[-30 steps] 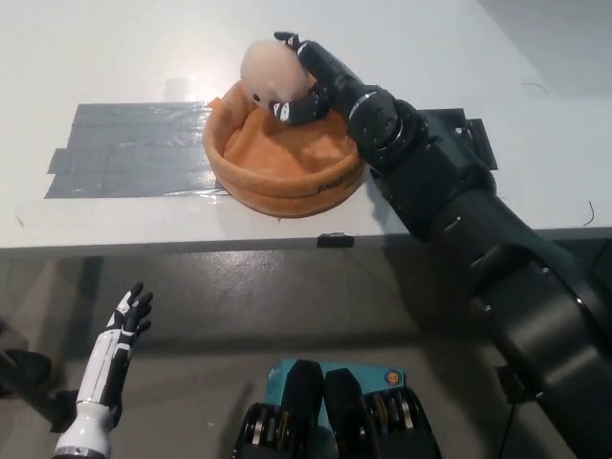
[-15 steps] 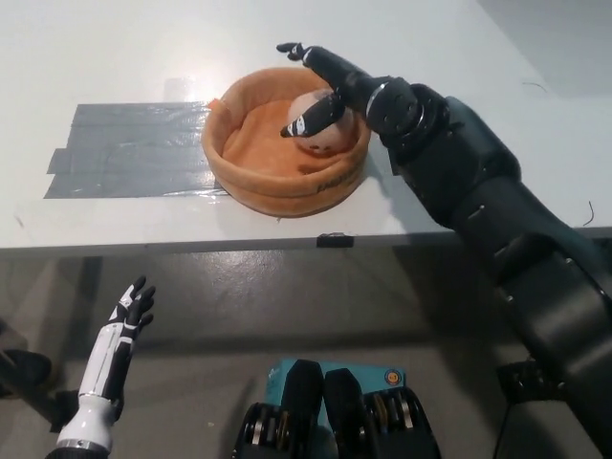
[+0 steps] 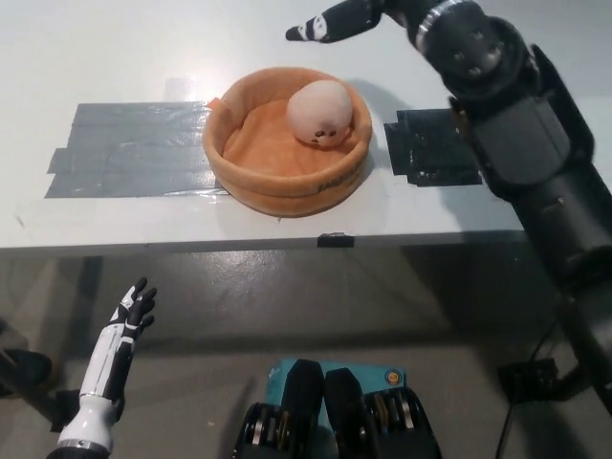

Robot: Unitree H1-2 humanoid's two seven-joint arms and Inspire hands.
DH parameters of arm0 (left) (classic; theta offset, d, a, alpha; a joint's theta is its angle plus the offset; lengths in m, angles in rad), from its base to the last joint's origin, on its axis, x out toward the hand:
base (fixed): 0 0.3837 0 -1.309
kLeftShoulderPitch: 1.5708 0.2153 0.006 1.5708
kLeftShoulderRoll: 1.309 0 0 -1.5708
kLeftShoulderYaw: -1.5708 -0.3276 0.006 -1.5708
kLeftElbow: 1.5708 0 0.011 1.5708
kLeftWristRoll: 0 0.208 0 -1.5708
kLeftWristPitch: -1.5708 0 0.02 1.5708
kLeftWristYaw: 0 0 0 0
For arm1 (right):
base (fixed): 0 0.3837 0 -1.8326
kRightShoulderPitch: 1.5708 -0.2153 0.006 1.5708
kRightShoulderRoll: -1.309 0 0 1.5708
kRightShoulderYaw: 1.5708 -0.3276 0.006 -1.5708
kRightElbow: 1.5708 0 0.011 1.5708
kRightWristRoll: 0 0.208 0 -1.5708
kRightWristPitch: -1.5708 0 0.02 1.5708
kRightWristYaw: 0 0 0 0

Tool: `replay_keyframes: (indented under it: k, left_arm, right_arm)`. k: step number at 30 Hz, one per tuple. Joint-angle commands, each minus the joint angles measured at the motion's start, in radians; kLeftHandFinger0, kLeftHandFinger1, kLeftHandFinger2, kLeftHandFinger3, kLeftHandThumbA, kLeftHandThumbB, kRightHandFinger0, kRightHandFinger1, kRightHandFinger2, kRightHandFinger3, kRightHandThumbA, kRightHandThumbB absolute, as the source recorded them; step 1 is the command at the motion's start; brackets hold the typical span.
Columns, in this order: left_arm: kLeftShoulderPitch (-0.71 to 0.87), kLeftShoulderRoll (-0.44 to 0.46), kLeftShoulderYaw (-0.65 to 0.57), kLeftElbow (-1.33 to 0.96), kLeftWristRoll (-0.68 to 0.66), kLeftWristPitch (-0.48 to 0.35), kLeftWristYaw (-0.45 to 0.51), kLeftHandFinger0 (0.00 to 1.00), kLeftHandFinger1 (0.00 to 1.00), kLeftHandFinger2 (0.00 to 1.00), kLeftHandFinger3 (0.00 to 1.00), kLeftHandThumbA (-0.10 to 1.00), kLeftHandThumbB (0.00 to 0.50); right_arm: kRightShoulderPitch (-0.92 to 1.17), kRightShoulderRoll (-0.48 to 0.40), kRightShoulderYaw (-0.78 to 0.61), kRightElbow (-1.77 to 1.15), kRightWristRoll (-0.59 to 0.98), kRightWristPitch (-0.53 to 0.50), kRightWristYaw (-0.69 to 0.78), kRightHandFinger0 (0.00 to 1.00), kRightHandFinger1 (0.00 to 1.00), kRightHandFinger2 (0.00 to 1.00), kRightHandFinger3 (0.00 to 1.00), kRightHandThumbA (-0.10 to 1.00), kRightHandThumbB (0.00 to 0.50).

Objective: A person hands a emotional support dumpling to the robot which it grabs with its right hand and places in the soft place kept infront of it in the centre of the desk

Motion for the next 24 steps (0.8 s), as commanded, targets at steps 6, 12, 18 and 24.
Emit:
replay_keyframes:
  k: [6,12,18,24]
  left_arm:
    - [-0.024,0.017,-0.008,-0.007,-0.001,-0.029,-0.012,1.00,1.00,1.00,1.00,1.00,0.497]
    - [-0.001,0.010,-0.007,0.001,-0.003,-0.037,-0.007,1.00,1.00,1.00,1.00,1.00,0.499]
    - [0.030,0.000,-0.008,0.002,-0.006,-0.049,-0.004,1.00,1.00,1.00,1.00,1.00,0.500]
    - [0.044,0.001,-0.010,0.010,-0.007,-0.057,-0.007,1.00,1.00,1.00,1.00,1.00,0.498]
  right_arm:
    - [0.382,-0.207,-0.214,-0.981,0.172,0.213,0.081,1.00,1.00,1.00,1.00,0.94,0.444]
    - [0.692,-0.163,-0.259,-1.209,0.248,0.150,0.016,1.00,1.00,1.00,1.00,0.86,0.411]
    - [0.938,-0.090,-0.227,-1.223,0.241,0.023,-0.025,1.00,1.00,1.00,1.00,0.83,0.361]
    - [1.059,-0.025,-0.229,-1.092,0.206,-0.090,-0.073,1.00,1.00,1.00,1.00,0.87,0.362]
